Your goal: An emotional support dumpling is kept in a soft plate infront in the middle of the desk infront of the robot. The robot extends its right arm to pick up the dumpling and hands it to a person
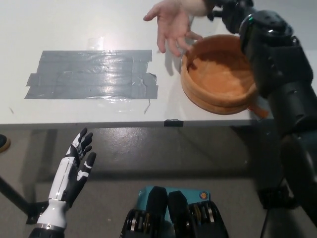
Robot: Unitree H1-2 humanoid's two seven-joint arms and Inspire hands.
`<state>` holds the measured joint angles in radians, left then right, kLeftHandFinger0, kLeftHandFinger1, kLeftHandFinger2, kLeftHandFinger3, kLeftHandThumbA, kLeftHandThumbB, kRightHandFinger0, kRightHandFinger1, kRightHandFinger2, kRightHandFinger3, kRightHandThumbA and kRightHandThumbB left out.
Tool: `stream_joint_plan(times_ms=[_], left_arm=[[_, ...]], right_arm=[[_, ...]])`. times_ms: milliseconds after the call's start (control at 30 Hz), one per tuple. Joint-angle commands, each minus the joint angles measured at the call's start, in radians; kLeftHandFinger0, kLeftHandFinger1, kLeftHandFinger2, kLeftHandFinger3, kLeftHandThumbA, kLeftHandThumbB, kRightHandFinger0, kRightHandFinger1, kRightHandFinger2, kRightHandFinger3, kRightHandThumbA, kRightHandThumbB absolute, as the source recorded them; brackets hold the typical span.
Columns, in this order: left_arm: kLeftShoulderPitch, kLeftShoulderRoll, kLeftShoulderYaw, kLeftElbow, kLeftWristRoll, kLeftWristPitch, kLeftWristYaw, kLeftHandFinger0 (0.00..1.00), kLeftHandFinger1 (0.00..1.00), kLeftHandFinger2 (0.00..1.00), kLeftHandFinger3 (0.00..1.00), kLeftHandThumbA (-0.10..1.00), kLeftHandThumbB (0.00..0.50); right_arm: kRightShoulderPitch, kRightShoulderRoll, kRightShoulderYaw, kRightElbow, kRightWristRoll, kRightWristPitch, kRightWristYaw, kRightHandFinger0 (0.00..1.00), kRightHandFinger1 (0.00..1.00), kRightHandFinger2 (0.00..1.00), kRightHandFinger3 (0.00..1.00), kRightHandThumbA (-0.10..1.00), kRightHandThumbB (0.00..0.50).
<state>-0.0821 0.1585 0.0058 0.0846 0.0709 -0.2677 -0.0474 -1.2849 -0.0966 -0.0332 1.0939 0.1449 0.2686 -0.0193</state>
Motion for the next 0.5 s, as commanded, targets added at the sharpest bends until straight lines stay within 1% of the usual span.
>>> stream_joint_plan(times_ms=[0, 67, 100, 133, 233, 267, 300, 367, 400, 433, 467], left_arm=[[-0.011, 0.009, -0.012, -0.026, 0.008, -0.021, -0.012, 1.00, 1.00, 1.00, 1.00, 0.82, 0.333], [-0.011, 0.007, -0.012, -0.028, 0.007, -0.019, -0.012, 1.00, 1.00, 1.00, 1.00, 0.82, 0.339], [-0.011, 0.005, -0.013, -0.031, 0.006, -0.016, -0.012, 1.00, 1.00, 1.00, 1.00, 0.82, 0.340], [-0.011, 0.005, -0.013, -0.037, 0.005, -0.004, -0.014, 1.00, 1.00, 1.00, 1.00, 0.82, 0.350], [-0.011, 0.007, -0.014, -0.041, 0.009, -0.004, -0.014, 1.00, 1.00, 1.00, 1.00, 0.83, 0.342], [-0.014, 0.007, -0.014, -0.041, 0.011, -0.004, -0.013, 1.00, 1.00, 1.00, 1.00, 0.83, 0.342], [-0.017, 0.007, -0.015, -0.040, 0.013, -0.003, -0.013, 1.00, 1.00, 1.00, 1.00, 0.83, 0.342], [-0.020, 0.009, -0.017, -0.037, 0.015, -0.011, -0.014, 1.00, 1.00, 1.00, 1.00, 0.83, 0.332], [-0.023, 0.010, -0.016, -0.035, 0.015, -0.014, -0.016, 1.00, 1.00, 1.00, 1.00, 0.83, 0.340], [-0.026, 0.008, -0.016, -0.033, 0.016, -0.011, -0.015, 1.00, 1.00, 1.00, 1.00, 0.83, 0.347], [-0.027, 0.007, -0.016, -0.032, 0.017, -0.010, -0.014, 1.00, 1.00, 1.00, 1.00, 0.83, 0.348]], right_arm=[[-0.191, -0.008, 0.254, 0.127, -0.313, -0.286, -0.159, 0.00, 0.34, 0.78, 0.64, -0.10, 0.192], [-0.196, 0.006, 0.291, 0.158, -0.329, -0.300, -0.177, 0.00, 0.33, 0.78, 0.62, -0.10, 0.196], [-0.200, 0.014, 0.309, 0.178, -0.332, -0.306, -0.185, 0.00, 0.37, 0.82, 0.68, -0.10, 0.188], [-0.203, 0.022, 0.323, 0.199, -0.330, -0.310, -0.188, 0.00, 0.40, 0.84, 0.75, -0.10, 0.193], [-0.206, 0.036, 0.370, 0.233, -0.345, -0.317, -0.212, 0.01, 0.44, 0.86, 0.79, -0.10, 0.211], [-0.205, 0.039, 0.379, 0.244, -0.345, -0.322, -0.219, 0.00, 0.42, 0.84, 0.73, -0.10, 0.210], [-0.205, 0.040, 0.386, 0.252, -0.343, -0.330, -0.224, 0.00, 0.42, 0.84, 0.72, -0.10, 0.209], [-0.205, 0.043, 0.391, 0.263, -0.337, -0.336, -0.224, 0.00, 0.40, 0.81, 0.66, -0.10, 0.207], [-0.204, 0.046, 0.396, 0.271, -0.337, -0.342, -0.225, 0.00, 0.39, 0.81, 0.65, -0.10, 0.209], [-0.203, 0.048, 0.399, 0.278, -0.337, -0.353, -0.225, 0.00, 0.41, 0.81, 0.66, -0.10, 0.205], [-0.204, 0.048, 0.403, 0.281, -0.340, -0.357, -0.225, 0.03, 0.44, 0.84, 0.77, -0.10, 0.223]])
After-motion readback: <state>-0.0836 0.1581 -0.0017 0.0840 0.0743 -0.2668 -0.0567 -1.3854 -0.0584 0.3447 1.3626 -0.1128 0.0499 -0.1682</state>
